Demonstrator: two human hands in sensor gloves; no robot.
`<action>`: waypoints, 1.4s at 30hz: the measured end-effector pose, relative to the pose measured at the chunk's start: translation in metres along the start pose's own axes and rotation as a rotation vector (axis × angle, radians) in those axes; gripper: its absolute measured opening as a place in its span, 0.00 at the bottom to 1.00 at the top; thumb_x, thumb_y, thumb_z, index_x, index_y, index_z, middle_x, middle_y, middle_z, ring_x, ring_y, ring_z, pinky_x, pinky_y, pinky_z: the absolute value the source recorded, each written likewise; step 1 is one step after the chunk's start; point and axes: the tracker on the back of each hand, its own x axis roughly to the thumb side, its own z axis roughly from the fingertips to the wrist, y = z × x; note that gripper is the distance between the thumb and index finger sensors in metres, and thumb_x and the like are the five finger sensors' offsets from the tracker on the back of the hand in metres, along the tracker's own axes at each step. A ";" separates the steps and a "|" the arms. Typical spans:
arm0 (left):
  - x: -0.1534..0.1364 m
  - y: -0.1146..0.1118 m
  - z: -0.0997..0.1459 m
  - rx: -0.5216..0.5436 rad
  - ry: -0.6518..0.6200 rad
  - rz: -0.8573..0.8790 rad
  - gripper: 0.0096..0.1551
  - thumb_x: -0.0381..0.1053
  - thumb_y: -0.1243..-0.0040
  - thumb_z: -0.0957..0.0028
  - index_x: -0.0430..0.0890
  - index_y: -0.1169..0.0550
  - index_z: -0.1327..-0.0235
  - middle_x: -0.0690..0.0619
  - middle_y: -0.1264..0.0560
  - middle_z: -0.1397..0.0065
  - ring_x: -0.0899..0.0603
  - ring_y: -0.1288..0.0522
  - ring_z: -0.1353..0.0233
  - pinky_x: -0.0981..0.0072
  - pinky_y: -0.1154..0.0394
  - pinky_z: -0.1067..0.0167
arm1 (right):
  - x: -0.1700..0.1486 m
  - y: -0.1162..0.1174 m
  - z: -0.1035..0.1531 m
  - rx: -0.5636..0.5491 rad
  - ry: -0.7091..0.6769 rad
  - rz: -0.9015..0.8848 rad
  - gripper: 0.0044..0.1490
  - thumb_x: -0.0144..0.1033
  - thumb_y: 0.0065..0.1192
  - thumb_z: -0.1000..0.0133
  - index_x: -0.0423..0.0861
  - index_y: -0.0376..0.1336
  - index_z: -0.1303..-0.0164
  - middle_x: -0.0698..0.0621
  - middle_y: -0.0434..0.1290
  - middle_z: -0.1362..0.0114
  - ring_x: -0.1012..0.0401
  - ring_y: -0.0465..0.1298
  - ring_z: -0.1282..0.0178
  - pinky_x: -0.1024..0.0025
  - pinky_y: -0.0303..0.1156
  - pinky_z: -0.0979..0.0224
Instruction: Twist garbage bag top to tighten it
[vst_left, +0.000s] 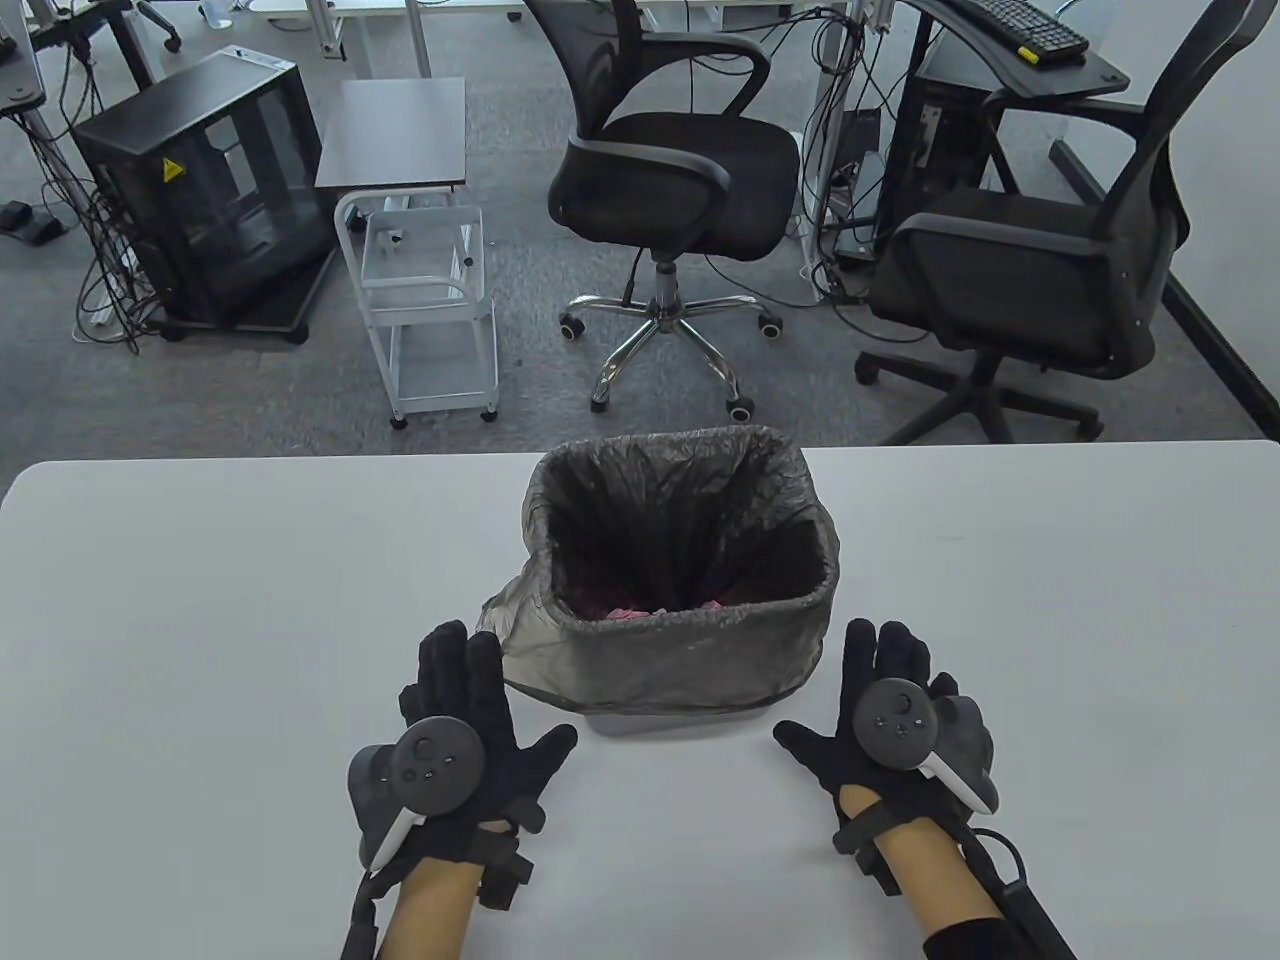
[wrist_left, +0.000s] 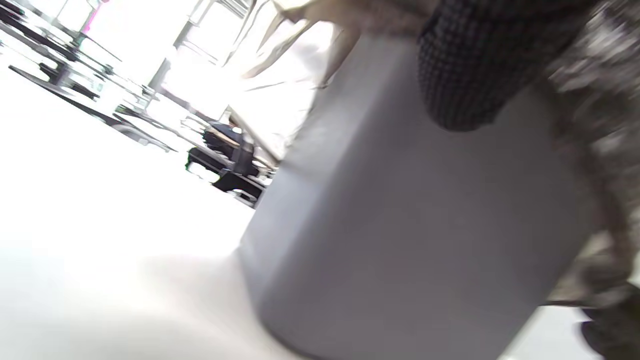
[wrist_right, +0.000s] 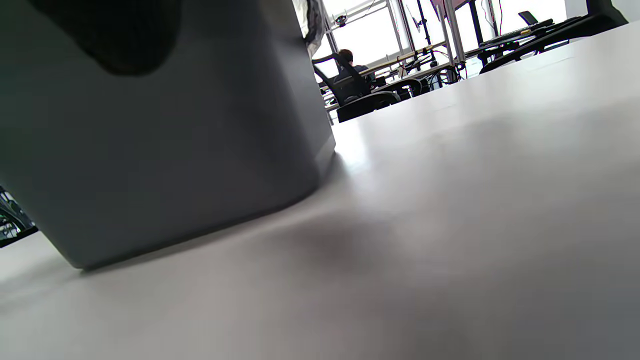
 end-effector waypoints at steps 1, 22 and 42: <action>0.004 -0.005 -0.003 0.000 0.009 -0.010 0.72 0.70 0.30 0.56 0.67 0.76 0.37 0.56 0.78 0.24 0.38 0.73 0.19 0.18 0.58 0.34 | 0.001 0.002 -0.003 -0.023 0.009 -0.022 0.76 0.73 0.60 0.49 0.47 0.15 0.29 0.34 0.19 0.25 0.29 0.31 0.24 0.22 0.31 0.33; 0.019 0.013 -0.002 0.258 0.024 0.187 0.22 0.59 0.36 0.52 0.57 0.19 0.45 0.54 0.47 0.19 0.38 0.52 0.19 0.23 0.46 0.35 | 0.004 -0.025 0.014 -0.472 -0.113 -0.245 0.28 0.54 0.57 0.42 0.52 0.69 0.37 0.35 0.47 0.19 0.35 0.56 0.23 0.23 0.47 0.30; 0.038 0.076 0.011 0.435 -0.112 0.344 0.22 0.63 0.32 0.53 0.54 0.14 0.51 0.54 0.20 0.38 0.41 0.28 0.30 0.27 0.37 0.35 | 0.026 -0.105 0.039 -0.627 -0.311 -0.183 0.27 0.54 0.60 0.43 0.46 0.74 0.47 0.42 0.78 0.41 0.48 0.82 0.53 0.46 0.76 0.48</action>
